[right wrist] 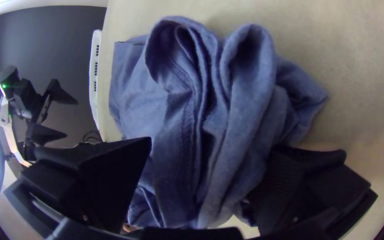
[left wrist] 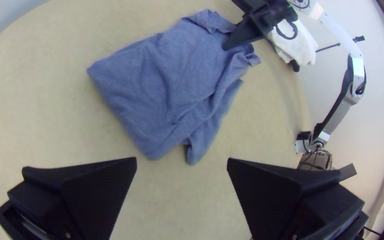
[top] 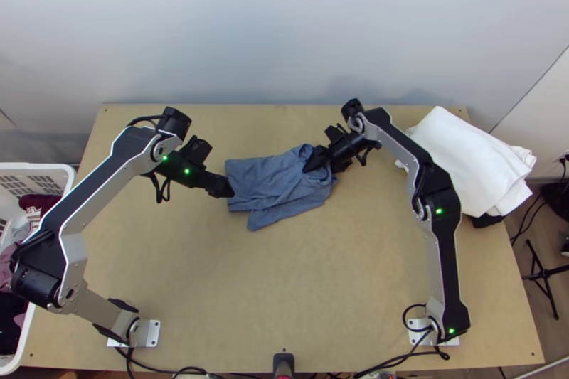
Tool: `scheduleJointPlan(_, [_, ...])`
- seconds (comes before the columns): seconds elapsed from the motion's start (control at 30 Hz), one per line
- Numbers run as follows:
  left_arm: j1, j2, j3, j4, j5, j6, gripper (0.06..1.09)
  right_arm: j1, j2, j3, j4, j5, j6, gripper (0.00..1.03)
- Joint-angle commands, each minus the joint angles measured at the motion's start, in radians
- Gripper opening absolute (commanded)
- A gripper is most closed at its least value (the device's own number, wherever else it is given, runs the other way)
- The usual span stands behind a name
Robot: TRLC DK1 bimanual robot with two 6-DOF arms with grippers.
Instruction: Fold the t-shirt
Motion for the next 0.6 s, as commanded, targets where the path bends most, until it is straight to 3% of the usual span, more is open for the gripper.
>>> scheduleJointPlan(0.0, [0.009,-0.01,-0.019,0.002,-0.004,0.001,1.05,0.044,0.025,0.01,0.008,-0.002,0.002,0.58])
scheduleJointPlan(0.1, [0.017,-0.012,-0.023,0.002,-0.011,0.0,1.05,0.06,0.025,-0.004,0.034,-0.014,0.002,0.29])
scheduleJointPlan(0.23, [0.031,-0.027,-0.031,0.002,-0.013,-0.003,1.05,0.064,-0.006,-0.005,0.04,-0.066,0.004,0.03])
scheduleJointPlan(0.57, [0.1,-0.045,-0.072,0.002,-0.016,0.003,1.05,0.009,-0.233,0.03,0.039,-0.095,0.074,0.03])
